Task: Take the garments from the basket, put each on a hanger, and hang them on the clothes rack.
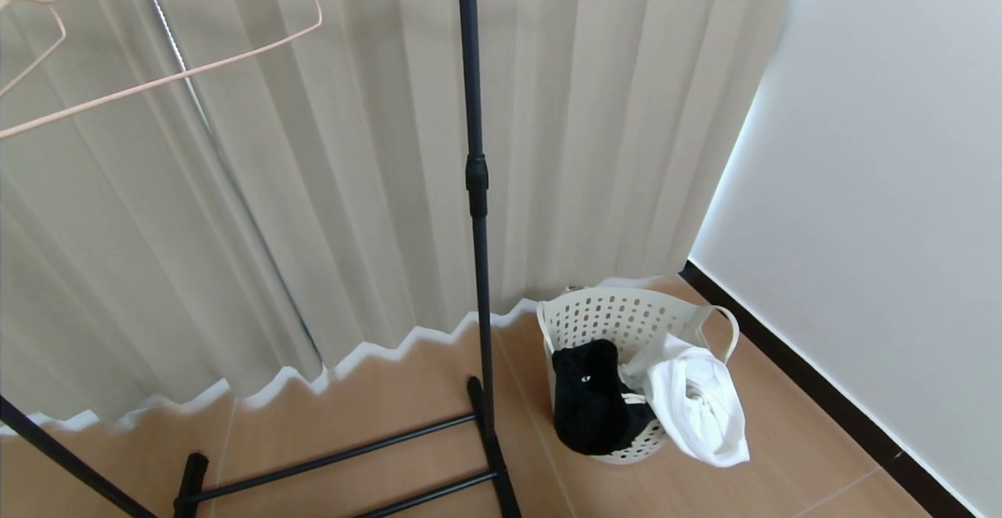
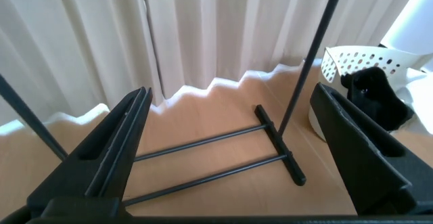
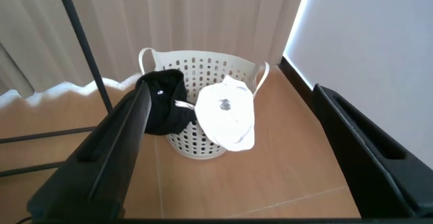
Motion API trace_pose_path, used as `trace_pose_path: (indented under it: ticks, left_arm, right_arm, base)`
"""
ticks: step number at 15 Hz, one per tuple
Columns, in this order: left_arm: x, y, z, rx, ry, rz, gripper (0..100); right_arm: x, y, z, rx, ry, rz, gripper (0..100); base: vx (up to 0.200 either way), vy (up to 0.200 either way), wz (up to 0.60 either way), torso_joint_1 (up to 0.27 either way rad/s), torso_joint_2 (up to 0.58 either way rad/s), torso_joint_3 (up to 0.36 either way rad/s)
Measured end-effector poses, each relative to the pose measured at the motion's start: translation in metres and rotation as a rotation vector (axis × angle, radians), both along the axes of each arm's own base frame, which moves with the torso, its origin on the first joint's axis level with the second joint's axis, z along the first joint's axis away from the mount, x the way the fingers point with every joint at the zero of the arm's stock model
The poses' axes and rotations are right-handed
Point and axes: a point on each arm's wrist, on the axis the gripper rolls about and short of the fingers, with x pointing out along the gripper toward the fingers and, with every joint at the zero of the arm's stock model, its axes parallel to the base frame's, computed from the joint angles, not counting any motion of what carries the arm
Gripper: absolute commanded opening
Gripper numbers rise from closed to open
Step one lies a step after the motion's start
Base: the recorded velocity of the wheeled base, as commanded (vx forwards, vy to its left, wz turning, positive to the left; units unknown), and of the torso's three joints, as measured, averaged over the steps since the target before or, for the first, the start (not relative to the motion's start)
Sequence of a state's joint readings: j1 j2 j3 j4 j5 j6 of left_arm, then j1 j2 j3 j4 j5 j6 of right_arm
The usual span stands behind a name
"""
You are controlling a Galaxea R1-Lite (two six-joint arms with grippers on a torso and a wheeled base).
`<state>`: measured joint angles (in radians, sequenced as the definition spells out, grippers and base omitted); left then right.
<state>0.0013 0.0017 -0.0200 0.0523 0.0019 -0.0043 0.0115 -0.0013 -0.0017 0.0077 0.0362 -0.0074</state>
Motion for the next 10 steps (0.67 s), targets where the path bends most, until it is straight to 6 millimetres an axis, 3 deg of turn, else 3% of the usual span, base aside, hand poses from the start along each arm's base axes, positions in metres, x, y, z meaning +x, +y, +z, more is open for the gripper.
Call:
trace_pose_path:
  ticks: [6,10]
  left_arm:
    - [0.0,0.0,0.0,0.002,0.0,0.0,100]
    - [-0.0001,0.0,0.0003,0.002,0.0,-0.001,100]
  right_arm:
    - [0.0,0.0,0.0,0.002,0.0,-0.001,100]
    - [0.0,0.0,0.0,0.002,0.0,-0.001,100]
  base:
    - [0.0,0.0,0.0,0.0,0.0,0.0]
    - [0.0,0.0,0.0,0.0,0.0,-0.148]
